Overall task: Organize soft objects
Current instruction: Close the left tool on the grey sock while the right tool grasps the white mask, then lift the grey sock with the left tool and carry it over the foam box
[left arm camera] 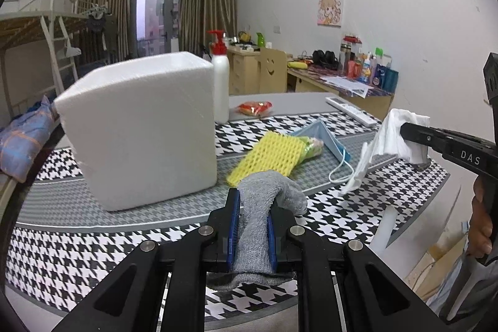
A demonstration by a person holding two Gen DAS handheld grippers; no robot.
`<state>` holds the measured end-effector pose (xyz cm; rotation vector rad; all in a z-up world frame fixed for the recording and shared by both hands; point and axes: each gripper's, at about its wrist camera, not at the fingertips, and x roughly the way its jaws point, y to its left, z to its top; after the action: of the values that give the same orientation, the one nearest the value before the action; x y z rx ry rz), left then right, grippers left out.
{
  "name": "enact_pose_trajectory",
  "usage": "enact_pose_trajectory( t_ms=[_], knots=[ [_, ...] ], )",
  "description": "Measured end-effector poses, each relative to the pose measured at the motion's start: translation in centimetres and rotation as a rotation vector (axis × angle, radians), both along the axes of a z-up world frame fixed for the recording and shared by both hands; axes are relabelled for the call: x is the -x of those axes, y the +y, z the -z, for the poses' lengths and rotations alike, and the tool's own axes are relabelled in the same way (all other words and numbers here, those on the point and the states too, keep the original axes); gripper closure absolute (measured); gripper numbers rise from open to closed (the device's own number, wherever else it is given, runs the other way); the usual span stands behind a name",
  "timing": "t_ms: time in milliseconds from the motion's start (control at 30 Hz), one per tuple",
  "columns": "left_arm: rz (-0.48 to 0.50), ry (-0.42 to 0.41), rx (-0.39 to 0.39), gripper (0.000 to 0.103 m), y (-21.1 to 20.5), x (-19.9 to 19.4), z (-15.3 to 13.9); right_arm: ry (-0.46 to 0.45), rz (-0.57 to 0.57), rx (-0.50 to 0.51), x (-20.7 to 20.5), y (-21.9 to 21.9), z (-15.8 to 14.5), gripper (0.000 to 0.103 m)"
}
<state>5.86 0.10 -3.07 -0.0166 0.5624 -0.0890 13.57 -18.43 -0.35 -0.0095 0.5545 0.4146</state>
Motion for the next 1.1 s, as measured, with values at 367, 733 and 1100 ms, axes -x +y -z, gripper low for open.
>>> enact_pose_trajectory(
  t_ms=[367, 733, 1100],
  knots=[
    [-0.017, -0.051, -0.012, 0.087, 0.2, 0.5, -2.4, -0.032, -0.022, -0.009, -0.1, 0.6, -1.6, 0.095],
    [-0.026, -0.087, -0.030, 0.087, 0.6, -0.6, -4.2, -0.056, -0.026, -0.033, -1.2, 1.1, -3.0, 0.095],
    [-0.016, -0.122, -0.040, 0.087, 0.5, -1.6, -6.0, -0.077, -0.046, -0.044, -1.9, 1.3, -3.8, 0.095]
  ],
)
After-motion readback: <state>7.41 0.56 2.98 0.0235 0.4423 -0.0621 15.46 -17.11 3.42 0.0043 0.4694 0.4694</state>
